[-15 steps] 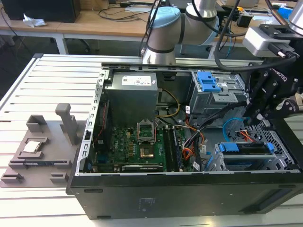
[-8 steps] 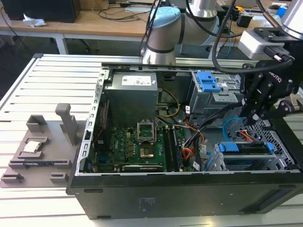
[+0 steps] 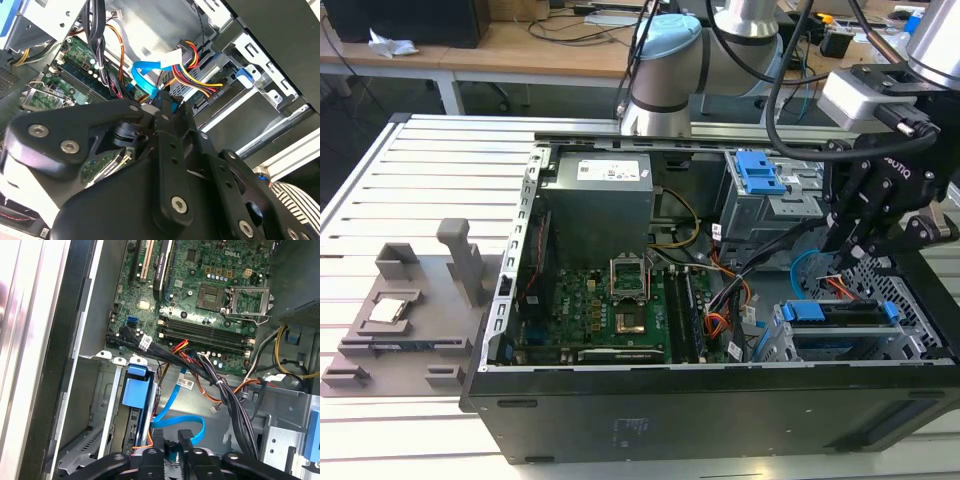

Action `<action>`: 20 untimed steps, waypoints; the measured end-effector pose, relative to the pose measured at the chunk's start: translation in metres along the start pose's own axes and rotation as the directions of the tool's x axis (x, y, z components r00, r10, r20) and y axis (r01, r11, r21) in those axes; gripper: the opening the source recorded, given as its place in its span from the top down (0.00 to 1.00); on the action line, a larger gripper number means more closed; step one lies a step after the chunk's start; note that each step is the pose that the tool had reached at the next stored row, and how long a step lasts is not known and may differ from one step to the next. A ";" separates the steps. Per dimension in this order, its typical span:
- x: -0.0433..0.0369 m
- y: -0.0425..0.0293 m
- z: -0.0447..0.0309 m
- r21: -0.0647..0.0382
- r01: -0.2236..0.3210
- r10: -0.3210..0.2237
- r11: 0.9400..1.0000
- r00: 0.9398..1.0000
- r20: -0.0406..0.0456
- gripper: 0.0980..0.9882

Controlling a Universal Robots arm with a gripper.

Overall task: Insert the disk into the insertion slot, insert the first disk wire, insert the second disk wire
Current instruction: 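Insert the second disk wire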

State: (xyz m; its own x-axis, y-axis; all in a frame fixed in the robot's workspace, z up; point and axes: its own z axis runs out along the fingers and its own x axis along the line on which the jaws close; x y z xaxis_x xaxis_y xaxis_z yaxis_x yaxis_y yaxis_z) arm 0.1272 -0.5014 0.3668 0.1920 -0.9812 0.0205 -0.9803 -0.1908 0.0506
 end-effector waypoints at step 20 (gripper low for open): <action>0.0357 0.0066 0.0088 0.003 -0.030 0.030 1.000 0.999 0.020 0.93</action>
State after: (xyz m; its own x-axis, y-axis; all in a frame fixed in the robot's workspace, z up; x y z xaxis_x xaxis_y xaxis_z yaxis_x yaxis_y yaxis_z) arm 0.1272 -0.5379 0.3591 0.1616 -0.9869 0.0018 -0.9858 -0.1613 0.0472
